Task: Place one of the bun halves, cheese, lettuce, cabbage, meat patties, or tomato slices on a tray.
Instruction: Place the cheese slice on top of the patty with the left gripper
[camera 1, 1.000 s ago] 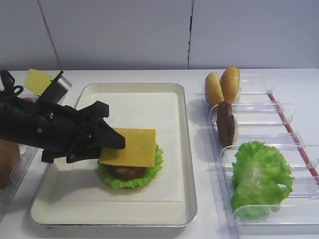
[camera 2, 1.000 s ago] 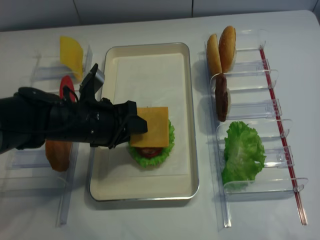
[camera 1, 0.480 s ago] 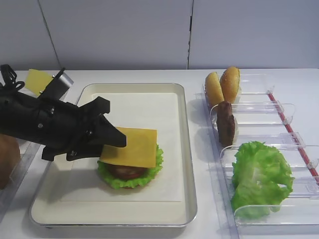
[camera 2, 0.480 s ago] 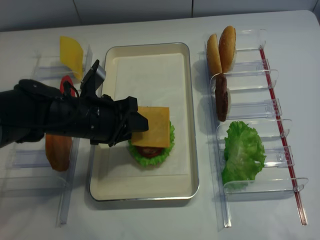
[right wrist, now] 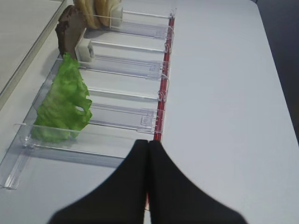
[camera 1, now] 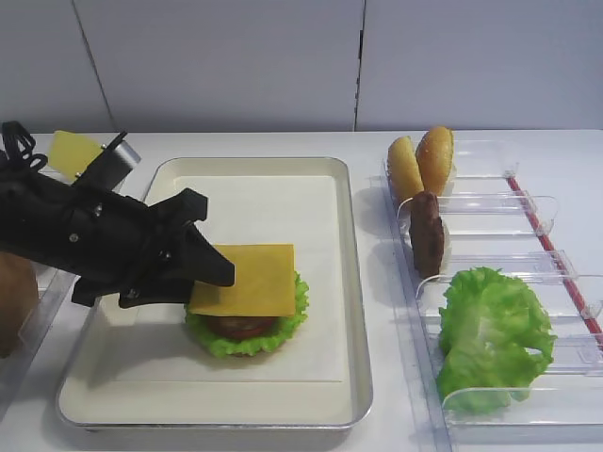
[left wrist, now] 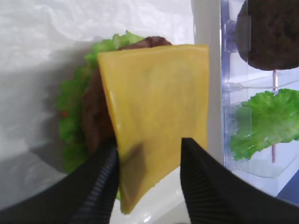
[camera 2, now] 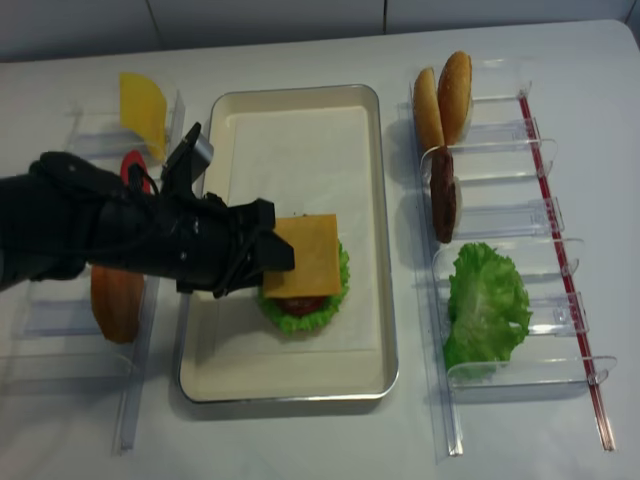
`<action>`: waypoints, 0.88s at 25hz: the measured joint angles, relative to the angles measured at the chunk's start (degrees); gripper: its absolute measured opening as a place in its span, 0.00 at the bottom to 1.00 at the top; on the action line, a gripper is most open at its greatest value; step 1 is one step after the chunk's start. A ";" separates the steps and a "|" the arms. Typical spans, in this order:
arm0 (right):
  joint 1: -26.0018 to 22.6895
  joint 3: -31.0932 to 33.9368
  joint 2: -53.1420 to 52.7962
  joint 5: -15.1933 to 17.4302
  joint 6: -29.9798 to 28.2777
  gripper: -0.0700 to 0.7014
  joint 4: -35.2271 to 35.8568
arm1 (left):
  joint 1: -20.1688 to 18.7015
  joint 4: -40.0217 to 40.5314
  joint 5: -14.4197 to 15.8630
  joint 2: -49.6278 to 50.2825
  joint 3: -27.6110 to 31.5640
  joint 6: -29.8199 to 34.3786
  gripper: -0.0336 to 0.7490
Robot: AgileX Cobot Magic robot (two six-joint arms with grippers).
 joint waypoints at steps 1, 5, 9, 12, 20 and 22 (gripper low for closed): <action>0.00 0.00 0.00 0.00 0.00 0.22 0.00 | 0.00 1.48 0.13 0.00 -0.28 -1.16 0.42; 0.00 0.00 0.00 0.00 0.00 0.22 0.00 | 0.00 6.25 0.37 0.00 -1.68 -4.68 0.42; 0.00 0.00 0.00 0.00 0.00 0.22 0.00 | 0.00 8.44 1.76 0.00 -3.44 -6.24 0.42; 0.00 0.00 0.00 0.00 0.00 0.22 0.00 | 0.00 11.10 2.50 0.00 -5.46 -8.80 0.42; 0.00 0.00 0.00 0.00 0.11 0.22 0.00 | 0.00 33.32 9.50 0.00 -13.57 -24.91 0.42; 0.00 0.00 0.00 0.00 0.11 0.22 0.00 | 0.00 38.66 12.47 0.00 -16.40 -28.19 0.42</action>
